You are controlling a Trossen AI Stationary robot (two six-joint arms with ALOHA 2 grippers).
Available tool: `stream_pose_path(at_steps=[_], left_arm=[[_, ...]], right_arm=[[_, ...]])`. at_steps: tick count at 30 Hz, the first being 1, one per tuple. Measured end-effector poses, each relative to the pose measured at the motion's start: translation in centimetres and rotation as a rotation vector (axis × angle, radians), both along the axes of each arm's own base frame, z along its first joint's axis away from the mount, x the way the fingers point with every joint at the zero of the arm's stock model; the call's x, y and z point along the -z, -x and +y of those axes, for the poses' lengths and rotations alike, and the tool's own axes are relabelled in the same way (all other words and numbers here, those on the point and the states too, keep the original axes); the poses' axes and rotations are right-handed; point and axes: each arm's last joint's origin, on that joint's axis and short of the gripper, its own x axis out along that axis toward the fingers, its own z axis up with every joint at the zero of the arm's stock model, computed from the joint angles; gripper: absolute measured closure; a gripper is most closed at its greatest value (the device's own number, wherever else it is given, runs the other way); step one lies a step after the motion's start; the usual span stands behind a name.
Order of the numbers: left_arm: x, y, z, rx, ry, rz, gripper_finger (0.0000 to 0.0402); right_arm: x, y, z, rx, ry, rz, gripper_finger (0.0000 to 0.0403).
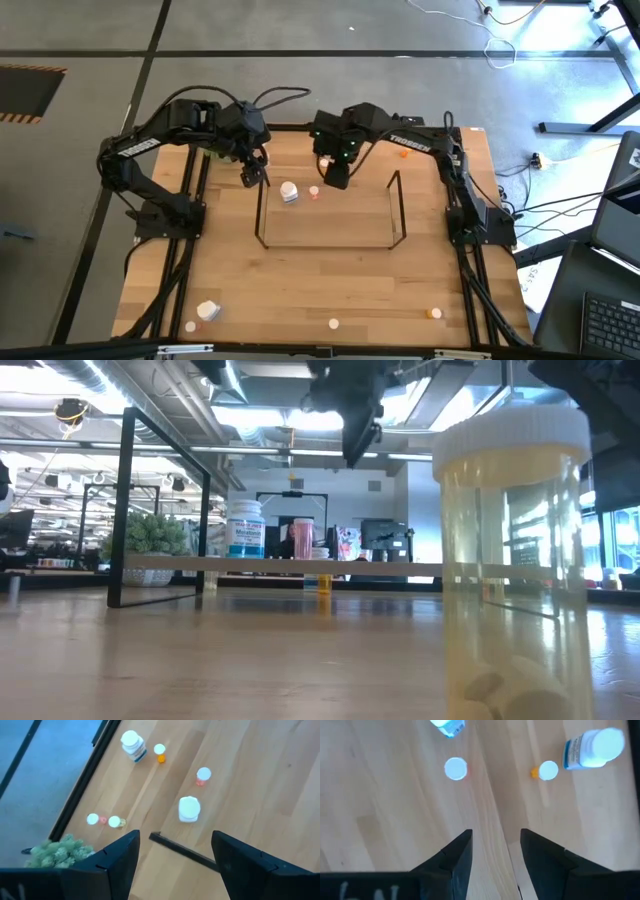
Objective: Pick and place medicine bottles onto shelf by color
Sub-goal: Put the left orange pill bottle on the shelf
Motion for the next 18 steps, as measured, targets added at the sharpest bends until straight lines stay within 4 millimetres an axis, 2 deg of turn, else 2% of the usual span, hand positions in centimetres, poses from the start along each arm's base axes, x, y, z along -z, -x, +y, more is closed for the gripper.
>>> stream_pose_path(at_steps=[6, 18], left_arm=[[-0.5, 1.1, -0.1, -0.031, -0.036, -0.011, 0.016], [-0.9, 1.8, -0.2, -0.048, -0.028, -0.037, 0.016]], right_arm=[[-2.9, 2.0, -0.3, 0.038, 0.018, -0.075, 0.0235], [-6.1, 5.6, -0.8, 0.136, 0.076, -0.095, 0.0235]])
